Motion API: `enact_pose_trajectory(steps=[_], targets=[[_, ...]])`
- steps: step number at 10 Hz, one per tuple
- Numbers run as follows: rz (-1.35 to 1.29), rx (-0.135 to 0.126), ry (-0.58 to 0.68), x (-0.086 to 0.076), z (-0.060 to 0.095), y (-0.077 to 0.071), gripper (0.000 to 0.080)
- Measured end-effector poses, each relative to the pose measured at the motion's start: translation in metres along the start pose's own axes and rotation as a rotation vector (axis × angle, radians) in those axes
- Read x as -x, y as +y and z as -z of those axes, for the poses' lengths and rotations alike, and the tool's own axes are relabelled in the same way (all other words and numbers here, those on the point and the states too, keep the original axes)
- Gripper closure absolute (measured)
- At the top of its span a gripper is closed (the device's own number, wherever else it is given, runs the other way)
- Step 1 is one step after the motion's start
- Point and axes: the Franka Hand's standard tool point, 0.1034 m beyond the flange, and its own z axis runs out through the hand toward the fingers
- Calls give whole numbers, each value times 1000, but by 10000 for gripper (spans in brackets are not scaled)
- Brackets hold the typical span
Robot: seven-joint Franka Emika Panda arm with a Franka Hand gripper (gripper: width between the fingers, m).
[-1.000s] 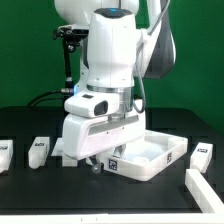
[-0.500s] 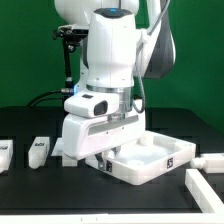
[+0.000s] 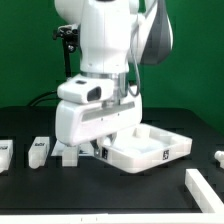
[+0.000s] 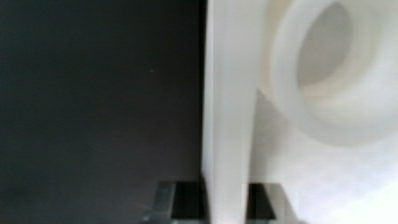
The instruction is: Assemble desk
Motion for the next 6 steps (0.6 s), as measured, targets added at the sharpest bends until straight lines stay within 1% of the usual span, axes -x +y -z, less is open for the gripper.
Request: enact_pose_trajectory(steps=[1,2,3,4,6], targets=[[-84,-29,-25,-4,12,-2,747],[-146,-46,-46,-12,27,6,747],[-216,-72,-79,-18,37,21,747],[-217,-60,-74,-23,38,33,747],[-216,-63,-78,-22,34,30,747]])
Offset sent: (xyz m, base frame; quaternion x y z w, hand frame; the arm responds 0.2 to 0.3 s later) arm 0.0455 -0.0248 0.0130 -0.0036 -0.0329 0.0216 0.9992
